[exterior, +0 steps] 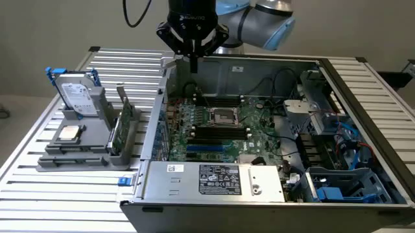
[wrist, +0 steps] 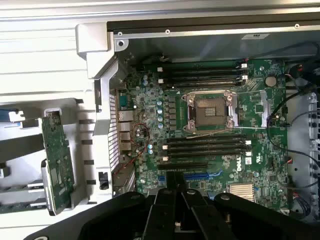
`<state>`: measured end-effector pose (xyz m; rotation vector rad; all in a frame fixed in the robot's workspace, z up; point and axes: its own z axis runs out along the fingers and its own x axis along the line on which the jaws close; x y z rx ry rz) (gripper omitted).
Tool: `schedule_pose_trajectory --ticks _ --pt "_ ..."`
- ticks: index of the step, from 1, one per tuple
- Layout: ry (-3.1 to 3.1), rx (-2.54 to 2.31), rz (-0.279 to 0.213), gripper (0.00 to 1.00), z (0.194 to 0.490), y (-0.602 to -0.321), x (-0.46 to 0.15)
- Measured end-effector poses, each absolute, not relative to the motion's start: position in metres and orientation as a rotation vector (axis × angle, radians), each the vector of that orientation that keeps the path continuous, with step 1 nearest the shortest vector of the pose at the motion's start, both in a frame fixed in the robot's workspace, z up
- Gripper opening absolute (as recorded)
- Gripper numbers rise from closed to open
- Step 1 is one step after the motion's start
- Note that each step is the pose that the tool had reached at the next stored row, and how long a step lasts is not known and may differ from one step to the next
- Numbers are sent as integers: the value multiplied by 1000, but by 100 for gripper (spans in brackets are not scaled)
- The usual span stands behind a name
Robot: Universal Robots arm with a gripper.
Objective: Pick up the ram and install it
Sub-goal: 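Reach for the ram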
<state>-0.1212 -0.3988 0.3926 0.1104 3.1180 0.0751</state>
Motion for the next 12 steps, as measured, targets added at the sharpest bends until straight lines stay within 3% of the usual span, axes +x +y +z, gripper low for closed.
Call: schedule_pose_trajectory --ticks 12 --pt "3118 110 75 11 393 -399 -121"
